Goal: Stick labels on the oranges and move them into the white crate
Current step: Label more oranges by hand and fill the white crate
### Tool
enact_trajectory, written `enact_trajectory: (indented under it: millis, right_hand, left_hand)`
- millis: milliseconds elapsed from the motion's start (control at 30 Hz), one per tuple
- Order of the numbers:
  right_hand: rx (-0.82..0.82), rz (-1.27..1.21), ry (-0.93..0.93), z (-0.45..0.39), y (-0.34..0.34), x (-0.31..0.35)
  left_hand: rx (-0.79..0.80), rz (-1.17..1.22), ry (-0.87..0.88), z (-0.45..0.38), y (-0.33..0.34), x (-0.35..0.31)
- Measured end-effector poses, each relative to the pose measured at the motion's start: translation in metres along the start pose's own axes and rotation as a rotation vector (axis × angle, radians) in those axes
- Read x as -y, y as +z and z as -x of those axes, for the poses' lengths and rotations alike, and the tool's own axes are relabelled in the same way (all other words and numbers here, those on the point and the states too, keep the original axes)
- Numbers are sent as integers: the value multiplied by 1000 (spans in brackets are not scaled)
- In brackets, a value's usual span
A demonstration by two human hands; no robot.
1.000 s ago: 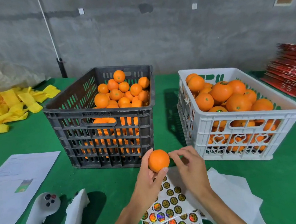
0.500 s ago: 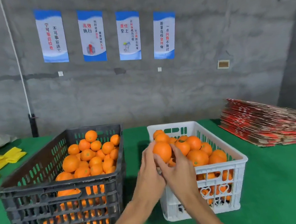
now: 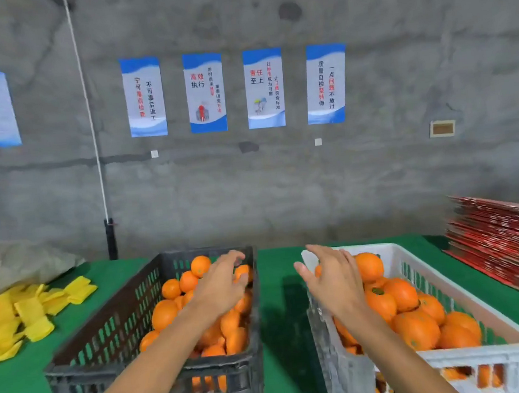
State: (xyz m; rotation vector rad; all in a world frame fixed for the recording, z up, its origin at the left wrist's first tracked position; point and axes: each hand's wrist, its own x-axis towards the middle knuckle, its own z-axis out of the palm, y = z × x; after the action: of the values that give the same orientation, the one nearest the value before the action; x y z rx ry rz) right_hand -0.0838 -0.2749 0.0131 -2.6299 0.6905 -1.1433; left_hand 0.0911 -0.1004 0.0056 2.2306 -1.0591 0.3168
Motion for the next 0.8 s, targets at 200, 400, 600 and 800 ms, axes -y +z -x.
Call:
enact_trajectory:
  millis: [200, 400, 600, 800]
  right_hand:
    - [204, -163, -89, -30, 72, 82]
    - [417, -122, -111, -72, 155, 120]
    - [511, -141, -68, -108, 211, 119]
    - [492, -213, -49, -114, 226, 113]
  left_hand:
    - [171, -142, -126, -23, -7, 80]
    - [210, -238, -297, -77, 6, 142]
    - [156, -244, -414, -142, 31, 174]
    - [144, -306, -417, -167, 55, 187]
